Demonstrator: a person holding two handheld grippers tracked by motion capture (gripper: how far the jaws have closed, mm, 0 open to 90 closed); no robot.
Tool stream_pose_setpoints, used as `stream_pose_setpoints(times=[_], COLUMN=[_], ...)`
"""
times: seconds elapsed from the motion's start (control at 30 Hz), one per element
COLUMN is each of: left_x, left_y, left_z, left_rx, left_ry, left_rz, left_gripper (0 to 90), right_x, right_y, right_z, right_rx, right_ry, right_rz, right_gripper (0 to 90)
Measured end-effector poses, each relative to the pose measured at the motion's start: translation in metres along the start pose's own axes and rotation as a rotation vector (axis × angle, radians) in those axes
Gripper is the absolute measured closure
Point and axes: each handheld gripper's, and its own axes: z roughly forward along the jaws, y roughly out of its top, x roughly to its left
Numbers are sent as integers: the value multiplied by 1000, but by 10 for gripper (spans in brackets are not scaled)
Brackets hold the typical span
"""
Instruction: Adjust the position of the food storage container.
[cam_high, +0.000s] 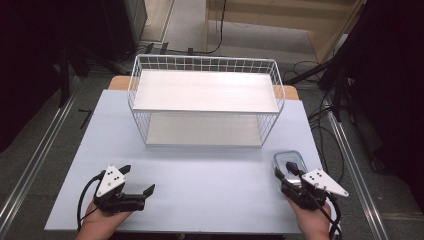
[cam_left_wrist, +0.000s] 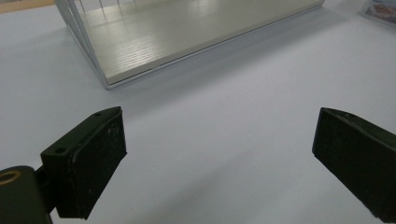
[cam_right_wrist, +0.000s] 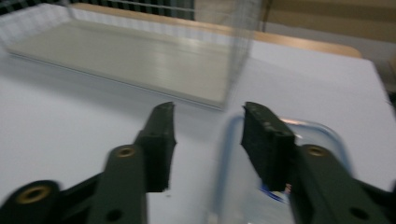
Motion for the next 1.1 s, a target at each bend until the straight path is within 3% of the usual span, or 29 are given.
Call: stream_pose_setpoints(times=[0.07,0.1,0.13,0.17,0.23,0.3,0.37,0.47,0.6,0.77,0.93,1.1], left_x=[0,0,1,1,1,1,0,-1,-2,-3,-4,-9], left_y=[0,0,0,0,-1,0,0,0,0,0,3,6], left_z=[-1,-1,-1,-2,-2,-3,-4,-4,-4,-4,-3,1], left_rx=[-9,-9,1,0,-10,-19,-36,-43,-42,-42,-47,-43], left_ry=[-2,-2,3,3,0,-1,-2,-10,-15,-21,-29,-47], left_rz=[1,1,0,-1,-4,-4,-1,7,12,13,16,27], left_gripper=[30,30,30,30,30,30,30,30,30,30,30,30], right_x=[-17,-17,-33,-38,-50,-55,-69,-82,-94,-94,-84,-60], right_y=[-3,-3,-8,-9,-13,-15,-19,-26,-42,-52,-52,-50], right_z=[-3,-3,-6,-8,-12,-13,-16,-15,-9,-6,-6,-5], right_rx=[19,19,34,38,47,53,60,80,145,177,183,190], right_ry=[-63,-63,-110,-124,-141,-152,-211,-252,-227,-167,-115,-28], right_rz=[18,18,36,50,84,85,109,127,169,159,127,65], right_gripper=[717,717,862,900,900,900,900,900,900,900,900,900])
